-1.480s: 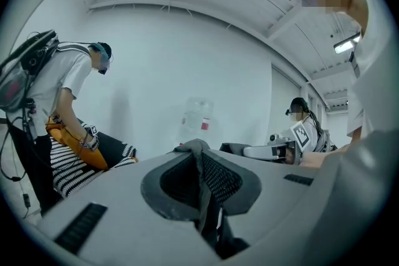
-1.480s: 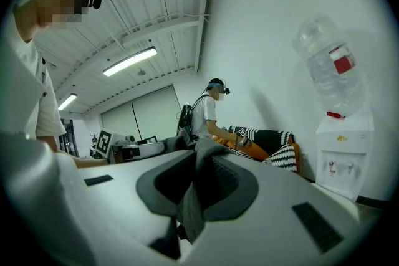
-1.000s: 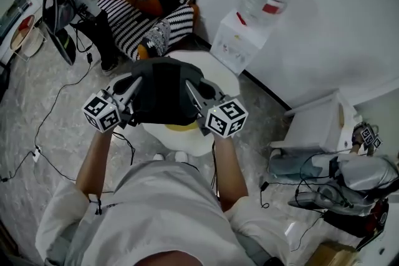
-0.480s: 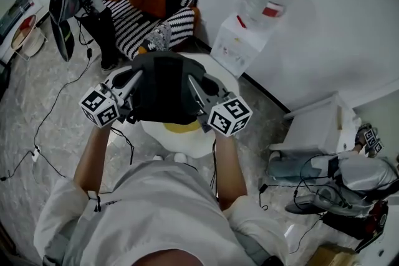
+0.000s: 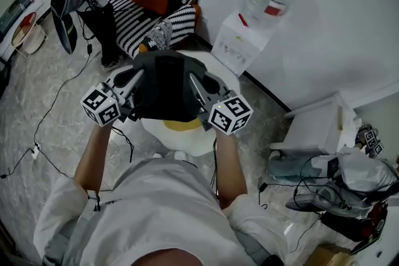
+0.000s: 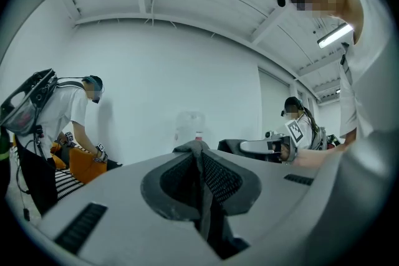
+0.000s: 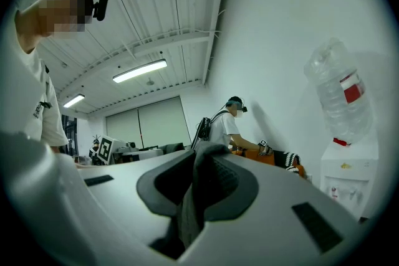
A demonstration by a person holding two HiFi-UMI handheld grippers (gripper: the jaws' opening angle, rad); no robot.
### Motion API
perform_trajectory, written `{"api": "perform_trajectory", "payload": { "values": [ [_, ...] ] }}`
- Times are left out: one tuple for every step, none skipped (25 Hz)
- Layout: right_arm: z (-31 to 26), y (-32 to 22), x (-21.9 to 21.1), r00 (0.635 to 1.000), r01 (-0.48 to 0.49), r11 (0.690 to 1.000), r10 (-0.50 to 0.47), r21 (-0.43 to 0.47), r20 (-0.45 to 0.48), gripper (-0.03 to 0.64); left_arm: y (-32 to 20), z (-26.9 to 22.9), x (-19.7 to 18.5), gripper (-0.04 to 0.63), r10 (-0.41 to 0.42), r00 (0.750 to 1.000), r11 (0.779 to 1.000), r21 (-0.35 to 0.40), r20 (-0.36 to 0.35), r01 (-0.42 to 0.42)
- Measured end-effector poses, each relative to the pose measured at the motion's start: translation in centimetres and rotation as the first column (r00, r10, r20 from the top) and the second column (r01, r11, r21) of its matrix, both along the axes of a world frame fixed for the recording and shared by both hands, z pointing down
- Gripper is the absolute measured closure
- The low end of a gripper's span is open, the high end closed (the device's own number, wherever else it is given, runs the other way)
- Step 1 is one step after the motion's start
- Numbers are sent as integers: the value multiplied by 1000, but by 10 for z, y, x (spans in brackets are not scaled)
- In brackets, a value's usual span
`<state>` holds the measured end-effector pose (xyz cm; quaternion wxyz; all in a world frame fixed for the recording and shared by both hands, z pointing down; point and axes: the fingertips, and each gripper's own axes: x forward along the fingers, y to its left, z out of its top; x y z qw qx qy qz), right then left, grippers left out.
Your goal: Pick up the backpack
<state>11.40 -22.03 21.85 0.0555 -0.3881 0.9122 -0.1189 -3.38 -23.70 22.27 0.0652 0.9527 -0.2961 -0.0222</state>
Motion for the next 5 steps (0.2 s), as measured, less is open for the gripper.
{"api": "perform_trajectory", "payload": {
  "values": [
    [0,0,0,1000,0,1000,0,-1,2,574,1,0,0,560,1,1000,1000,0,1,-1],
    [1,1,1,1000,-1,1000,1,-2,3,574,1,0,1,560,2,1000,1000,1,2,-2],
    [1,1,1,1000,-2,1000,2,-3,3,574,1,0,1,560,3,1000,1000,1,4,-3],
    [1,1,2,1000,-2,1000,3,-4,2,574,1,0,2,560,4,1000,1000,2,6,-4],
    [2,1,3,1000,-3,1000,3,-5,2,574,0,0,3,560,5,1000,1000,2,7,-5]
  ]
}}
